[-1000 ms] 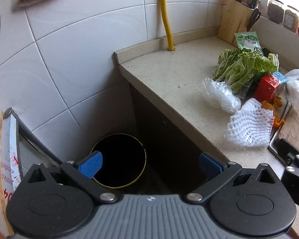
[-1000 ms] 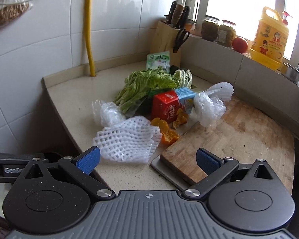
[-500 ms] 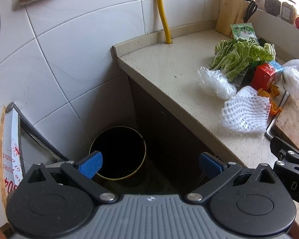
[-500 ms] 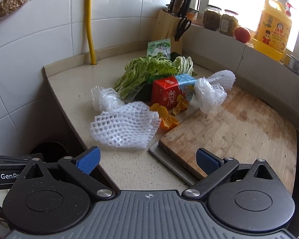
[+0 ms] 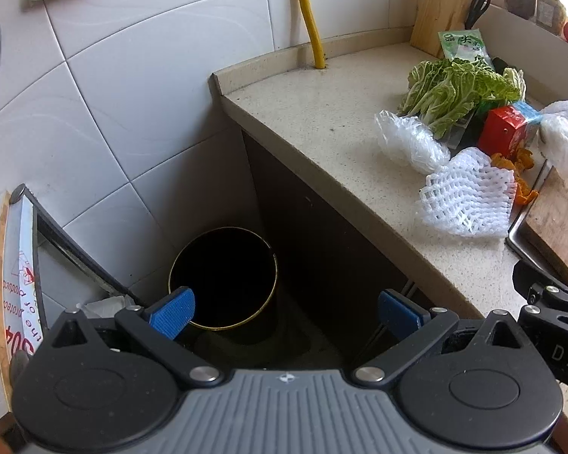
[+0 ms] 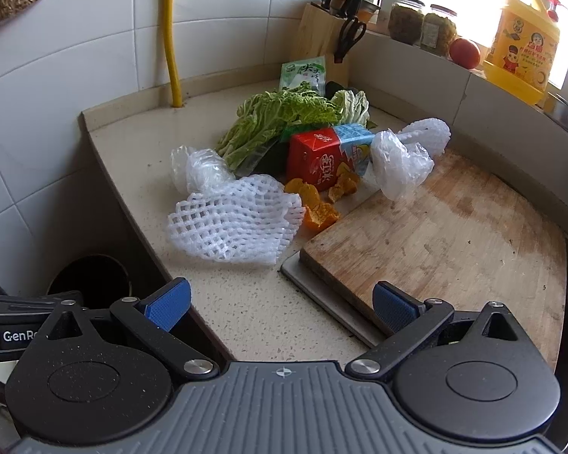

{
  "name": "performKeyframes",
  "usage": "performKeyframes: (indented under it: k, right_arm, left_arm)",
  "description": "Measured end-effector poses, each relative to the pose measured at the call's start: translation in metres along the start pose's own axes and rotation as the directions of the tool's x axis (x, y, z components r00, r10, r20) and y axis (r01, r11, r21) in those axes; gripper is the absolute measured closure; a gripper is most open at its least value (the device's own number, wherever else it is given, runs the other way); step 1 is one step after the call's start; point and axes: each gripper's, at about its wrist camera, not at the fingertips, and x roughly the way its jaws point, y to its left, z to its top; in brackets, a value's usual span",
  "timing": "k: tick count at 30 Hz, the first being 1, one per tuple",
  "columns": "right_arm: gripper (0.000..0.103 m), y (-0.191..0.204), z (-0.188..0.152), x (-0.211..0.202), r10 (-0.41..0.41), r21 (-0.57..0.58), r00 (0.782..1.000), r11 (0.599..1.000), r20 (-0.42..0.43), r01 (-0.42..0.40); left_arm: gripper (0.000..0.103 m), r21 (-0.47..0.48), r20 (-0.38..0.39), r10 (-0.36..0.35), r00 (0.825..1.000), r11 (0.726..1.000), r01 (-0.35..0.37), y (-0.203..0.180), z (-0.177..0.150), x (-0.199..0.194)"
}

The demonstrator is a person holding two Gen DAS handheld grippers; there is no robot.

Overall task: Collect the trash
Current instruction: 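Move both tools toward the clutter of trash on the countertop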

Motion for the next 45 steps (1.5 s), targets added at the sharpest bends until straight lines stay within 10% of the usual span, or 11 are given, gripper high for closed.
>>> performKeyframes:
  k: [45]
  right_arm:
    - [0.000,-0.002,0.028,0.028,-0.152,0.161,0.988,0.975,-0.016,0.153]
  left_arm:
    - [0.002,0.181,0.054,-0.128,0.990,0.977,0.117,-0.019,0.057,0.038]
